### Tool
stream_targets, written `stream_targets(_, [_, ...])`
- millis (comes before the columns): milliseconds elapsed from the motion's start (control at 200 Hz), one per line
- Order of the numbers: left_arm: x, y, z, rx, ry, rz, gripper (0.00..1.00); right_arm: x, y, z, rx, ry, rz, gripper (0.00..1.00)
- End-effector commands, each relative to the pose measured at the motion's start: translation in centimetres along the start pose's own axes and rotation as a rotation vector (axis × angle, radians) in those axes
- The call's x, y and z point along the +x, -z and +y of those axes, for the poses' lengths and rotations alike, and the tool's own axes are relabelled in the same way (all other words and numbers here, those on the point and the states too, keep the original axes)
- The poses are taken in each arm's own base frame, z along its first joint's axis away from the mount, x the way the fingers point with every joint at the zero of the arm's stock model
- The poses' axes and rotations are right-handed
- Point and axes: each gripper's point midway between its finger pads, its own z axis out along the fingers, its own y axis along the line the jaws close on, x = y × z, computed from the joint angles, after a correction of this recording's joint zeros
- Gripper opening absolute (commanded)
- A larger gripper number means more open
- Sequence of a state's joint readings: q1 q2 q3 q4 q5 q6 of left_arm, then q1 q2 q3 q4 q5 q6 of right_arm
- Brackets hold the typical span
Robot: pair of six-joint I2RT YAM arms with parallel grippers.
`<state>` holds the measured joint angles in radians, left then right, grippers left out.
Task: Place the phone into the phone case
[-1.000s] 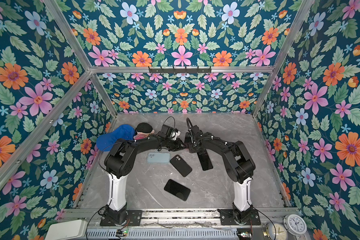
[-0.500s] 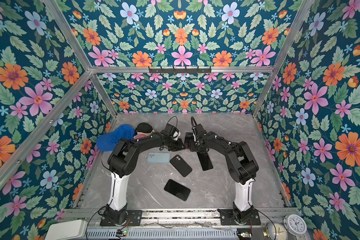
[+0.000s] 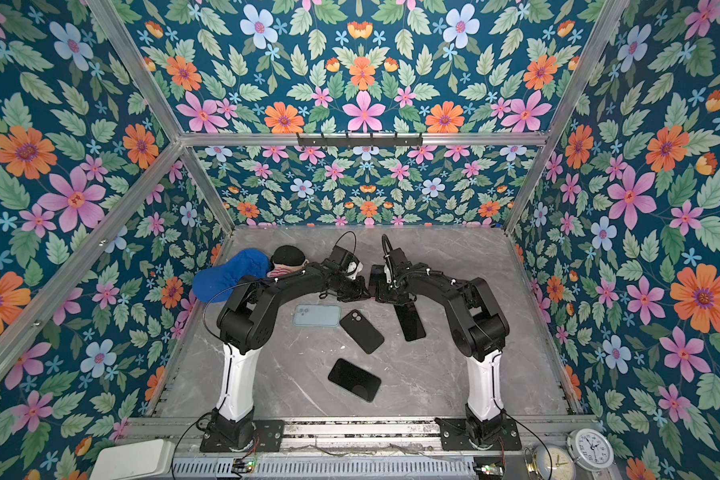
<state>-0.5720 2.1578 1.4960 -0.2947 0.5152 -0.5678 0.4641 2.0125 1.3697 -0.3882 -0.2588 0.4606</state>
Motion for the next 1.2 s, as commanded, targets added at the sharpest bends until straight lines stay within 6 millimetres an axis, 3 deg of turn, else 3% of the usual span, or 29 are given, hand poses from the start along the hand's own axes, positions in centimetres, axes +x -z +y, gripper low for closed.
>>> stream_targets(0, [0.5,-1.0,2.5,-0.098,0.0,0.006,0.16,-0.2,-0.1,0.1,-0.006,-0.011,0.003,0.45])
stream_targets(300, [1.1,-1.9,3.4,-0.11,0.009,0.028,0.14,-1.0,-0.4,0.0,-0.024,-0.019,-0.012,0.51])
stream_targets(760, [1.4,-2.5,4.1,-0.121,0.02,0.039,0.1,-1.5,-1.2,0.2,-0.042,-0.027,-0.01,0.52])
stream_targets(1195, [0.8,-2.2,4.1,-0.142,0.013,0.029,0.09,-2.2,-0.6,-0.2,-0.022,-0.034,-0.023,0.44])
